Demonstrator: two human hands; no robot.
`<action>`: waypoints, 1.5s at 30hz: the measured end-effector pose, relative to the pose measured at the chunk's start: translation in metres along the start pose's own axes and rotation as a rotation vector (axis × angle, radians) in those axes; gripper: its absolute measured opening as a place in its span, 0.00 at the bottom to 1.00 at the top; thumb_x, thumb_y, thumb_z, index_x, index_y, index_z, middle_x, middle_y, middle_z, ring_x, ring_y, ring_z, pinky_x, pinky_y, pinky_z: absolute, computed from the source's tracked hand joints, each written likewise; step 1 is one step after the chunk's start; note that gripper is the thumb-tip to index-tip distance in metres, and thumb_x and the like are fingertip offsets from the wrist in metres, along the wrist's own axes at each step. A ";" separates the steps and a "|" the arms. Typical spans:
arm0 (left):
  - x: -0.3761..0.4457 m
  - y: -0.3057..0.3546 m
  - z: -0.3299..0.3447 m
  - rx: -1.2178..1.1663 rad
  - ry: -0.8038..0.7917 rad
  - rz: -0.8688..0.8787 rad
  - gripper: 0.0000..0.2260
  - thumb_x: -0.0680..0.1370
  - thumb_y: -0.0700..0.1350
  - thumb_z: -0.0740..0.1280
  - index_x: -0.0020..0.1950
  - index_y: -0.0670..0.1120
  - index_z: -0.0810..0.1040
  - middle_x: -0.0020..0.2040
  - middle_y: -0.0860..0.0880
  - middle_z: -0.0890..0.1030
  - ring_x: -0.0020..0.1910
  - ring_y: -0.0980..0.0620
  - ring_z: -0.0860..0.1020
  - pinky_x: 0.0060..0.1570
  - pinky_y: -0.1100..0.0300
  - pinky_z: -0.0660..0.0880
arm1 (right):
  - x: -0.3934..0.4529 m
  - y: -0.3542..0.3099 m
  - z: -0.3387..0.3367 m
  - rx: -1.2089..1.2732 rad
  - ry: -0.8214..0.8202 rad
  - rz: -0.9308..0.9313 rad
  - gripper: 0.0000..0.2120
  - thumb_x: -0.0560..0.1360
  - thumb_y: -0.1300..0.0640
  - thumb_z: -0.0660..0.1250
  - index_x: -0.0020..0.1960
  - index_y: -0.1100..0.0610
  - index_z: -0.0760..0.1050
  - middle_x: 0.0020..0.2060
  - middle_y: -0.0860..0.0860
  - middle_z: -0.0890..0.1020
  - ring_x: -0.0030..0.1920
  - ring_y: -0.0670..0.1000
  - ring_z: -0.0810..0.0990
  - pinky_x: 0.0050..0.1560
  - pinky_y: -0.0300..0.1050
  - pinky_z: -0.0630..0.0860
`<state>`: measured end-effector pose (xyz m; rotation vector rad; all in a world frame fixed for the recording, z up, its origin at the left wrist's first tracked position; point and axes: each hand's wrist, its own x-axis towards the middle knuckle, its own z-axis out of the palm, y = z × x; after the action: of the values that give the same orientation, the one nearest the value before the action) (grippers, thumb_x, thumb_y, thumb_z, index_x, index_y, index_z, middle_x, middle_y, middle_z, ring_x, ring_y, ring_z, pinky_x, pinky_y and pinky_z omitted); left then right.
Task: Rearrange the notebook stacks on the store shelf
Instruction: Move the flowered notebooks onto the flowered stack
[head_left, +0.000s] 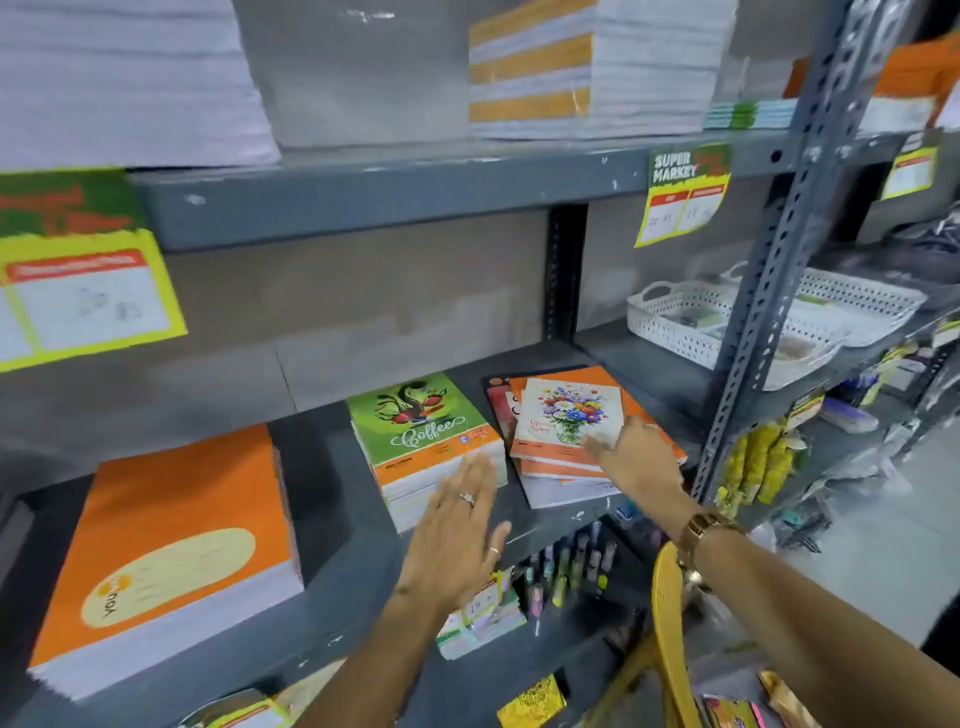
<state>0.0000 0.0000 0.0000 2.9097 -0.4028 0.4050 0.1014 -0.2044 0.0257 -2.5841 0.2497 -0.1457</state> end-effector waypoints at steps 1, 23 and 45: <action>0.003 -0.003 0.011 -0.032 -0.089 0.008 0.27 0.80 0.53 0.51 0.76 0.43 0.48 0.77 0.47 0.48 0.77 0.48 0.53 0.75 0.54 0.56 | 0.007 0.001 0.005 0.026 -0.023 0.051 0.32 0.72 0.39 0.65 0.61 0.67 0.68 0.57 0.63 0.78 0.59 0.62 0.75 0.52 0.51 0.75; 0.005 -0.022 0.058 0.066 -0.378 0.077 0.41 0.68 0.69 0.34 0.76 0.47 0.39 0.78 0.49 0.42 0.77 0.51 0.40 0.74 0.56 0.37 | 0.072 -0.008 0.005 -0.346 -0.456 0.204 0.35 0.72 0.38 0.64 0.67 0.63 0.67 0.68 0.58 0.72 0.66 0.59 0.72 0.66 0.53 0.71; -0.026 -0.042 0.040 0.007 -0.402 0.055 0.43 0.67 0.72 0.33 0.76 0.48 0.39 0.78 0.50 0.42 0.77 0.50 0.40 0.71 0.58 0.33 | 0.028 -0.063 -0.049 0.482 0.258 0.187 0.19 0.76 0.63 0.58 0.65 0.68 0.63 0.63 0.65 0.73 0.64 0.65 0.71 0.60 0.54 0.70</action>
<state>-0.0020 0.0373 -0.0510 2.9844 -0.5357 -0.1801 0.1308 -0.1816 0.1022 -2.0497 0.4844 -0.4173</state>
